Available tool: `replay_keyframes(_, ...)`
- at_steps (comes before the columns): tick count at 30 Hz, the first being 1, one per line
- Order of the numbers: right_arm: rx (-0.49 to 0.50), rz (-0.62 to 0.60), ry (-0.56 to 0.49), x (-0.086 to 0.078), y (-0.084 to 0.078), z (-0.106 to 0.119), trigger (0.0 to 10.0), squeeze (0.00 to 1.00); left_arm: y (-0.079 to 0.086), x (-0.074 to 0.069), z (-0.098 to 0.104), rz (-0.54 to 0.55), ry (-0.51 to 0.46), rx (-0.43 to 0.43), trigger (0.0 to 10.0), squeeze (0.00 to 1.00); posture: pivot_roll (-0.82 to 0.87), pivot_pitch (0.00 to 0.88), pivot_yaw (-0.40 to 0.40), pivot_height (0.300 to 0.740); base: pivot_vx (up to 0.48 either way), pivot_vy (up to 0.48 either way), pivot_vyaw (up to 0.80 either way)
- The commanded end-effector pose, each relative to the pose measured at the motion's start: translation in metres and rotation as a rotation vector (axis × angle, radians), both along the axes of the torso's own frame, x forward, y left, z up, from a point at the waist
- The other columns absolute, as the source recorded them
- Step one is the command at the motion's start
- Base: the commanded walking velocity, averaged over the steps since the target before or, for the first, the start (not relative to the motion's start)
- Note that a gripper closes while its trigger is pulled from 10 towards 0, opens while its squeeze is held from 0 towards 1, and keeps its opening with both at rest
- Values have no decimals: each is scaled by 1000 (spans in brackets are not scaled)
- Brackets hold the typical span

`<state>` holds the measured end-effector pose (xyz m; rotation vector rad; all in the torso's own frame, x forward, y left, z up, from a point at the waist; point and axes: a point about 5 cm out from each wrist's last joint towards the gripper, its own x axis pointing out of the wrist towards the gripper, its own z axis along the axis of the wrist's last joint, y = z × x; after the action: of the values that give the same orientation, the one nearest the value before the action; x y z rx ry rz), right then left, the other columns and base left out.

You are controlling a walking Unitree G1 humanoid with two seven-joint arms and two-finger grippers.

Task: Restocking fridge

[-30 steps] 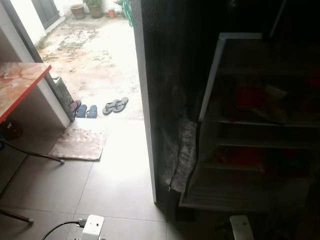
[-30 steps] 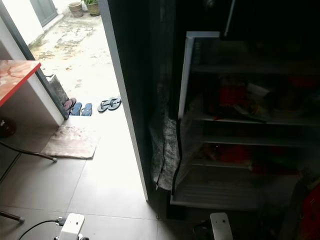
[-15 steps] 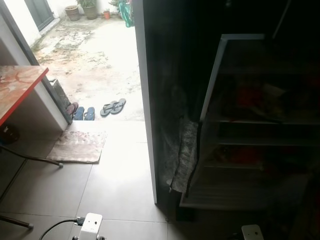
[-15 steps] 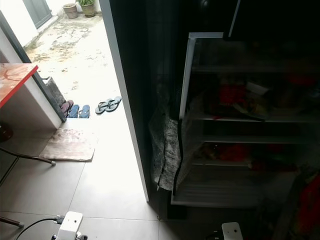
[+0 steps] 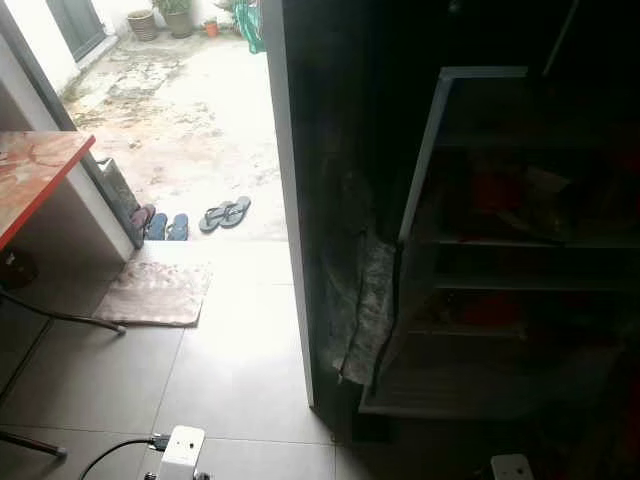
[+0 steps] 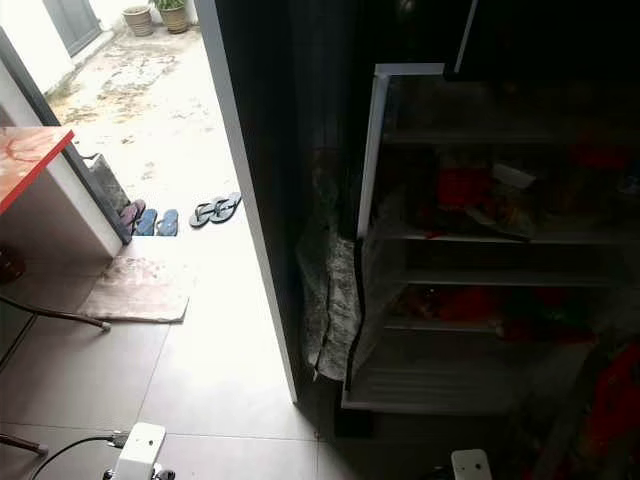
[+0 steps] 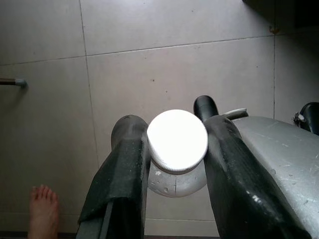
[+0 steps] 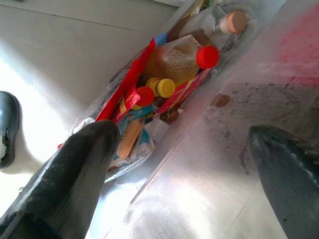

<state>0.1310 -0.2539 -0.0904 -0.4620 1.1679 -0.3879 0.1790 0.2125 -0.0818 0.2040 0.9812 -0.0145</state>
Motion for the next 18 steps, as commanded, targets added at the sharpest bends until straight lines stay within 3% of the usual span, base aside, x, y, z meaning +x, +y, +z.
replay_keyframes(1, 0, -18, 14, -6, -1, -1, 10000, 0, 3, -3, -1, 3, 13, -1, 10000, 0, 16, 65, 29, 740, 0, 0, 0)
replay_keyframes(18, 4, -77, 5, -11, -7, -1, 10000, 0, 2, -4, -1, 3, 15, -5, 10000, 0, 20, 75, 27, 740, 0, 0, 0)
